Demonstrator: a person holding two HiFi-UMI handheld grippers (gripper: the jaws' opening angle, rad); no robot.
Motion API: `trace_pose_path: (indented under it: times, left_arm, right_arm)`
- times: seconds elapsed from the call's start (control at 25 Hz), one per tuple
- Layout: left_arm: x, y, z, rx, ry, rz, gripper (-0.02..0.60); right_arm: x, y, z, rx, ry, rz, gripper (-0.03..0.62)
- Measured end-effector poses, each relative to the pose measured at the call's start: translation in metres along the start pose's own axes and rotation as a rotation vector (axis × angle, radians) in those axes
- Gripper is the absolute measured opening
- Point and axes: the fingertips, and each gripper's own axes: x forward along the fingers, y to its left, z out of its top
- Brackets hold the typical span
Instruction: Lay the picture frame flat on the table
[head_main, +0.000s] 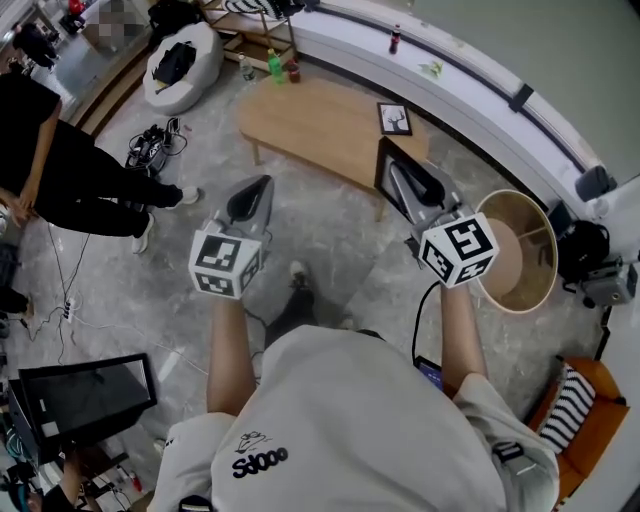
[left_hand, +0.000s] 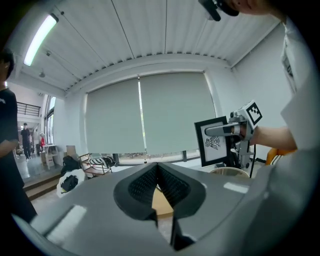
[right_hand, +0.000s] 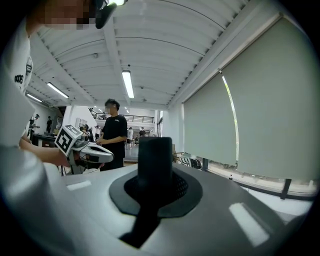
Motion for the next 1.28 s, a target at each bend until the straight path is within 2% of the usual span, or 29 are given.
trace_pose_path:
  times: [0.24,0.48,0.72,1.0,1.28]
  left_arm:
    - [0.036,0.030,-0.005,-0.016,-0.021,-0.020,0.009]
    - [0.091,0.089,-0.002,-0.015,-0.051,-0.028,0.009]
    - [0.148,0.144,0.015,0.007,-0.059,-0.060,0.009]
    - [0.183,0.204,0.019,0.015,-0.056,-0.055,0.009]
    - [0.201,0.264,0.011,0.005,-0.048,-0.024,0.009]
  right_arm:
    - [0.039,-0.016,-0.006,-0.006,0.017,-0.011,0.015]
    - [0.103,-0.034,0.004,-0.054,0.023,-0.013,0.014]
    - [0.175,-0.068,0.022,-0.041,0.008,-0.043,0.014]
    - [0.248,-0.077,0.040,-0.030,-0.005,-0.022,0.014]
    - [0.312,-0.080,0.040,-0.013,0.000,0.001,0.015]
